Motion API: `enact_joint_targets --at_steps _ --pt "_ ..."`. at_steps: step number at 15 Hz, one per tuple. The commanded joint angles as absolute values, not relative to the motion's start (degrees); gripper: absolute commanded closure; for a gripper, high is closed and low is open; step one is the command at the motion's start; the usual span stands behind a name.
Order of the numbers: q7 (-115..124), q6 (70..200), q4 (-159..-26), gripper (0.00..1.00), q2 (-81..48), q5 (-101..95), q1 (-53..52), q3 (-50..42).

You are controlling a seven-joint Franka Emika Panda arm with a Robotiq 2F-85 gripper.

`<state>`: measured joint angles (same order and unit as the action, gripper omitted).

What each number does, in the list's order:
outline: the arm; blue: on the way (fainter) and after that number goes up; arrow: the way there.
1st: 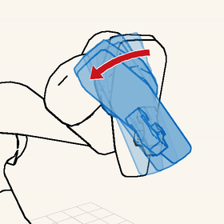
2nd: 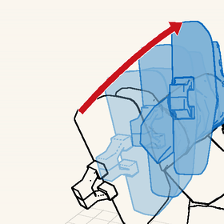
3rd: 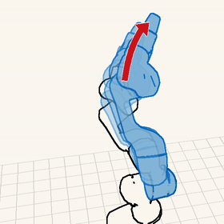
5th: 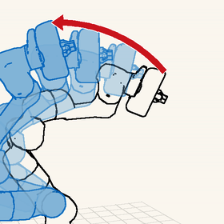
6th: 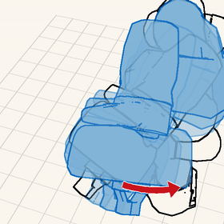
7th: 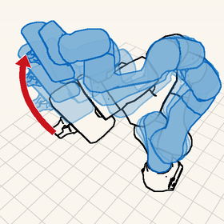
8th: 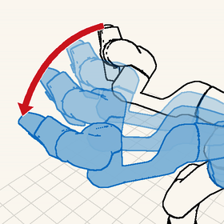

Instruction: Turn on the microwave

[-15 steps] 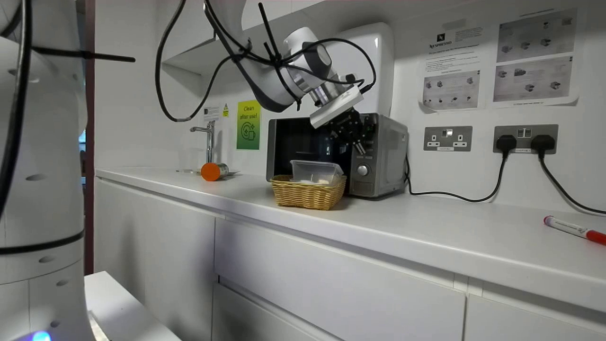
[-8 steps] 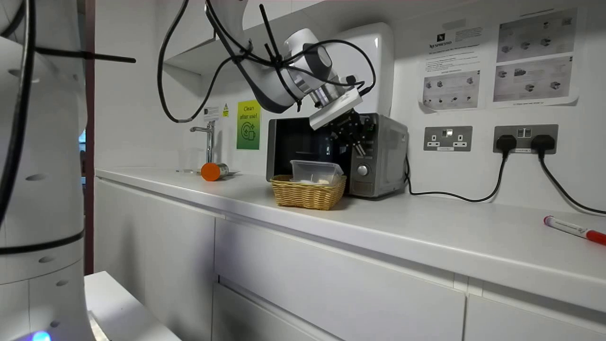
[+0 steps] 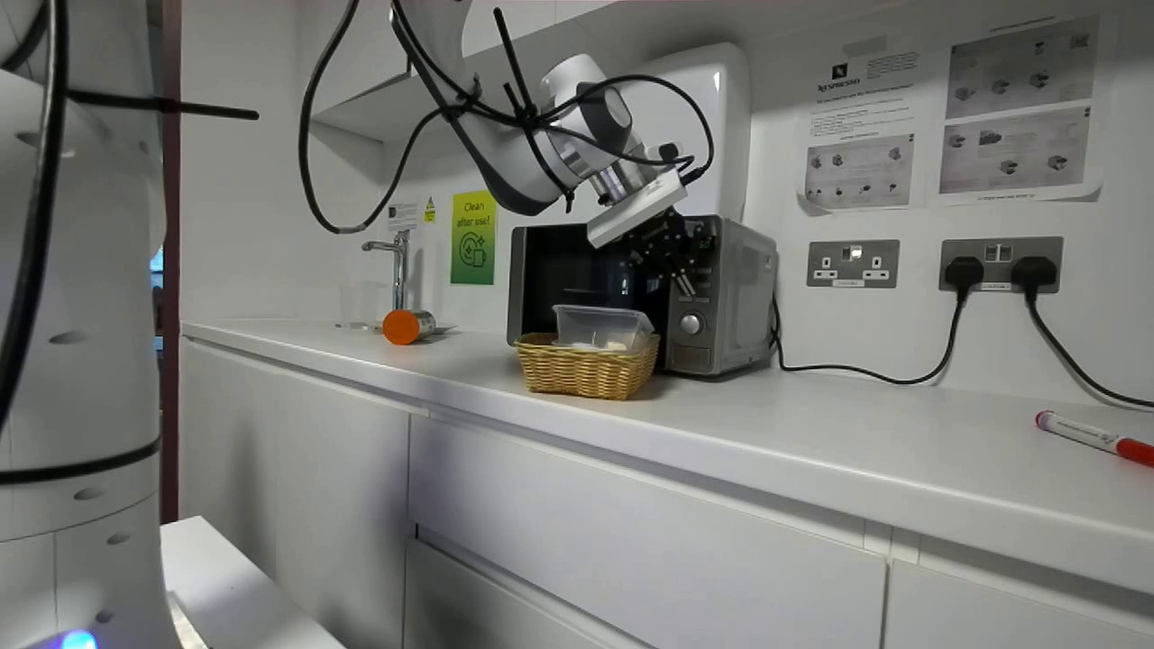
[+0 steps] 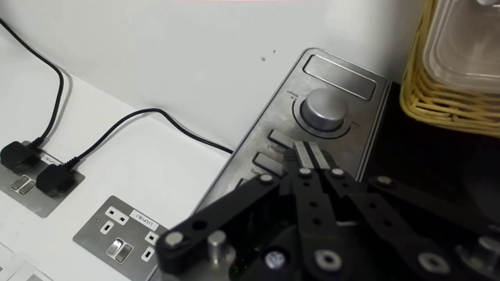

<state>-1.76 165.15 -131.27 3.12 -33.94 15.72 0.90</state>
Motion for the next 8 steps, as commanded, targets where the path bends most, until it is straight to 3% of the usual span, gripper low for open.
enact_joint_targets --at_steps 1,8 --pt "-0.08 166.44 -129.13 1.00 2.71 -34.01 15.44 1.32" --pt "-0.96 167.03 -130.25 1.00 4.02 -31.76 15.10 1.22"
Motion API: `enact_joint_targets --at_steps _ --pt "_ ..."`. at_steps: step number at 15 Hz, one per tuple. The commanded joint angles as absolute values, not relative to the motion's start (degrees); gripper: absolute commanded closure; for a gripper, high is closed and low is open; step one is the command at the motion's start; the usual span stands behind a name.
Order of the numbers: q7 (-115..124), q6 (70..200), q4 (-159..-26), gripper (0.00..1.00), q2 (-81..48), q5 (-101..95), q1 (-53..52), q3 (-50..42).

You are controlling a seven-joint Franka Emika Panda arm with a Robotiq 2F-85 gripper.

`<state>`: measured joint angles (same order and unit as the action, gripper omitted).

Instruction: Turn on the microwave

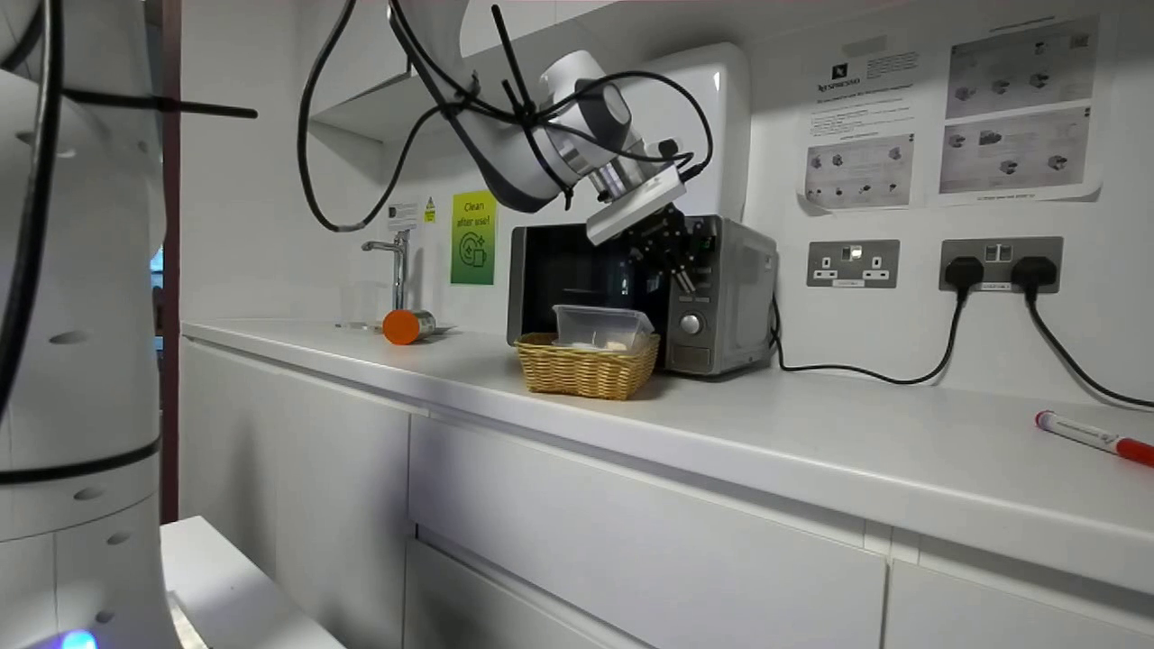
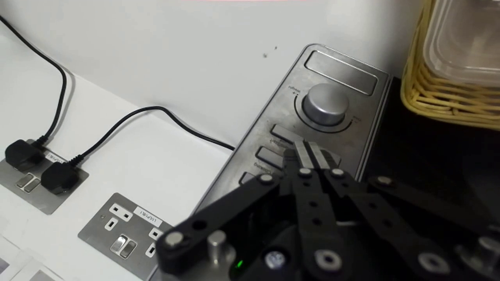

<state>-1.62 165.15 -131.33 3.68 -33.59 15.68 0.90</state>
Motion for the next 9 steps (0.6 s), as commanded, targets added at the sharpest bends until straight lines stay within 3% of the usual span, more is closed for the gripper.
enact_joint_targets --at_steps 1,9 --pt "-1.68 167.17 -130.54 1.00 4.16 -29.98 14.76 1.22" --pt "-9.46 166.77 -131.74 1.00 4.49 -7.87 8.28 -1.80"
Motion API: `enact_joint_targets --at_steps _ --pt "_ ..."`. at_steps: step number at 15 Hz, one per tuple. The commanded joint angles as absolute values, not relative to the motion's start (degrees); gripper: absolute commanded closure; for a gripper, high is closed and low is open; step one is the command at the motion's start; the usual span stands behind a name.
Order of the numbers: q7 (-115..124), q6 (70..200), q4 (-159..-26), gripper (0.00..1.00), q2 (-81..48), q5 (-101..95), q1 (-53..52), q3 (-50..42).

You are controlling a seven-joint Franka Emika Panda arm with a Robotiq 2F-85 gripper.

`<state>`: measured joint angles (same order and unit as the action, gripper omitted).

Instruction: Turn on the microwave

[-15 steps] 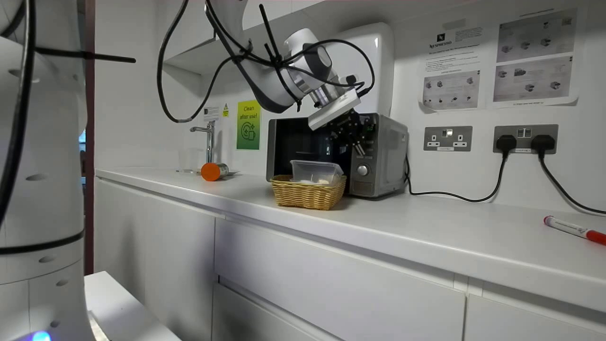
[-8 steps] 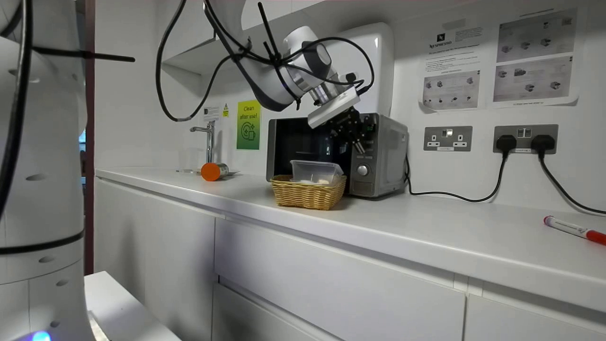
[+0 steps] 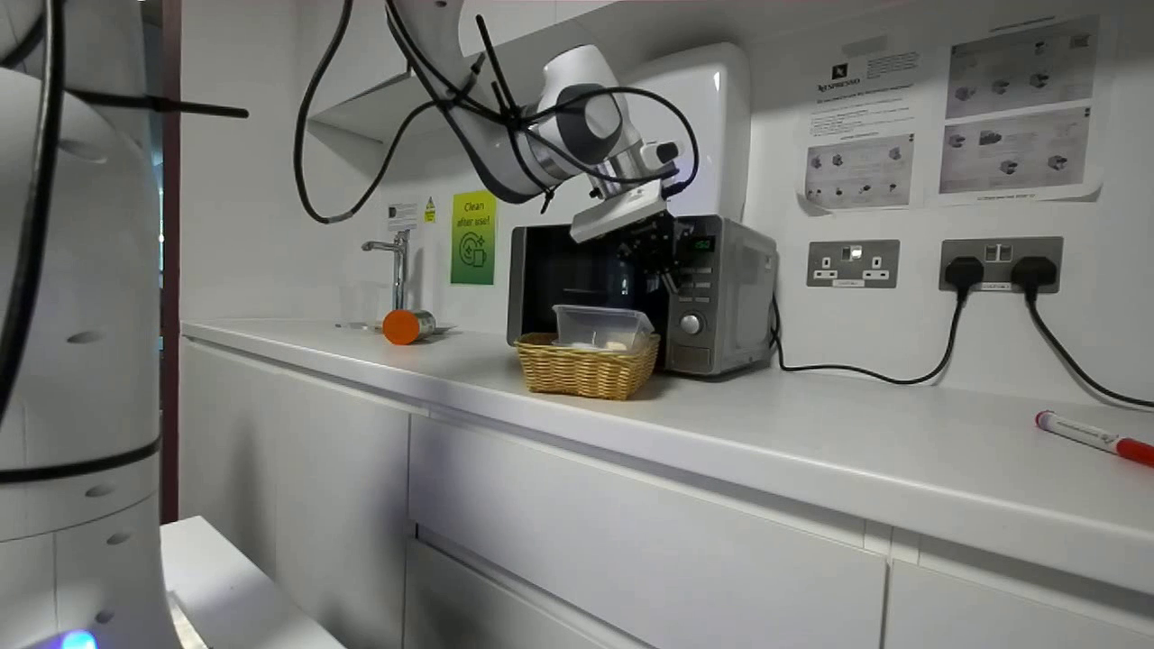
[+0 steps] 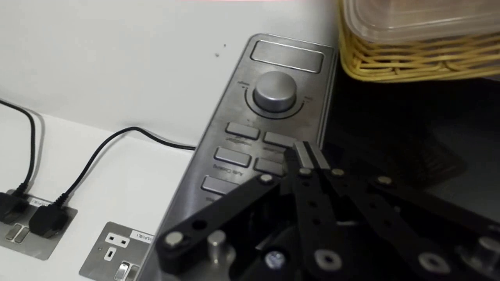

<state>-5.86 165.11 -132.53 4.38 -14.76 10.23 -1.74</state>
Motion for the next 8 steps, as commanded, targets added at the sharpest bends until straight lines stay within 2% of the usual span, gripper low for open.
enact_joint_targets --at_steps 1,5,8 --pt "-10.56 166.58 -131.87 1.00 4.75 -6.04 7.89 -2.00" --pt "-14.09 164.90 -131.88 1.00 5.14 -1.81 8.11 -2.04" --pt "-17.88 157.93 -131.72 0.97 6.21 4.04 7.00 -2.30"
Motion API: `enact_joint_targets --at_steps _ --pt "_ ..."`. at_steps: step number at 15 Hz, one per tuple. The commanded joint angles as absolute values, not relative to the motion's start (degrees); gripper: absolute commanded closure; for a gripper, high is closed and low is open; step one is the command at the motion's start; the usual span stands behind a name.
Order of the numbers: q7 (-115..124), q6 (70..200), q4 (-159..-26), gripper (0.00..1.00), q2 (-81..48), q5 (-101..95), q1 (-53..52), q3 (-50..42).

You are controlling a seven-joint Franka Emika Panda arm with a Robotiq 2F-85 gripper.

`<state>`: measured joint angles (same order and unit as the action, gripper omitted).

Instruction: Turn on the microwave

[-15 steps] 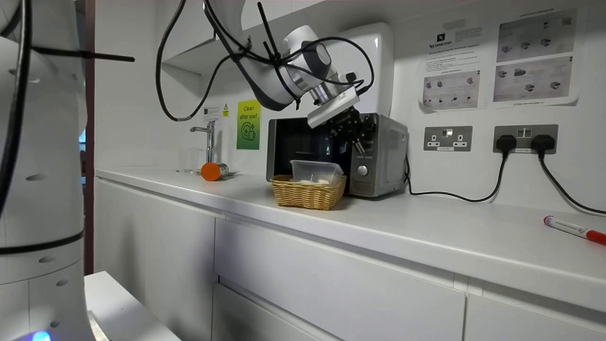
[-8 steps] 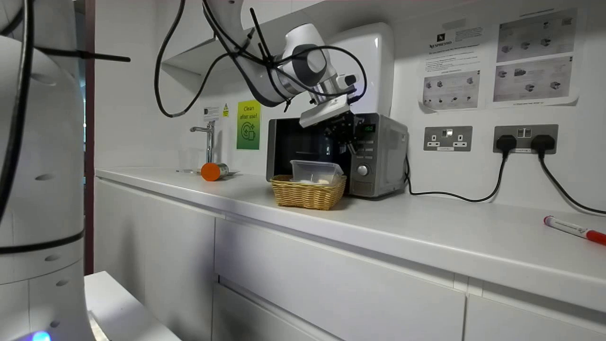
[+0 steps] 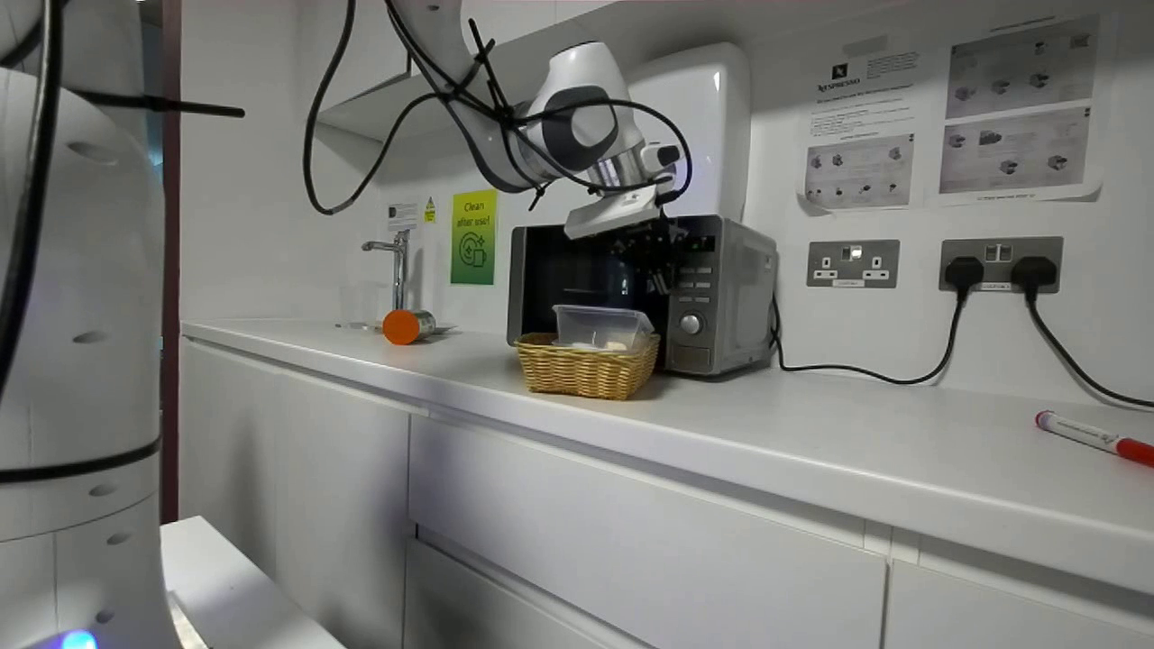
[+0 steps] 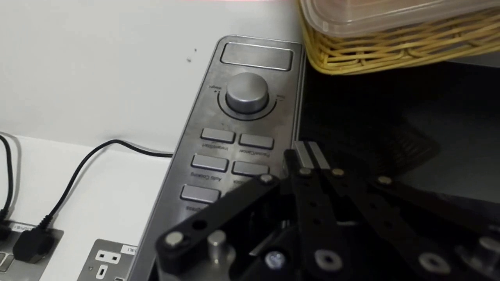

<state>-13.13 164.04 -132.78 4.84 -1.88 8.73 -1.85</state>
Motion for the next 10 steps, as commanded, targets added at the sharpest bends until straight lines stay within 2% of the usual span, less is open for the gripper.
enact_joint_targets --at_steps 1,3,6,10 --pt "-19.02 152.53 -131.29 0.83 6.85 6.49 6.65 -2.53" --pt "-19.81 143.22 -130.56 0.87 7.54 7.82 5.50 -4.45" --pt "-18.02 131.76 -128.79 0.98 9.07 5.47 6.32 -5.58" --pt "-17.16 124.10 -127.34 1.00 11.32 3.87 6.45 -6.85"
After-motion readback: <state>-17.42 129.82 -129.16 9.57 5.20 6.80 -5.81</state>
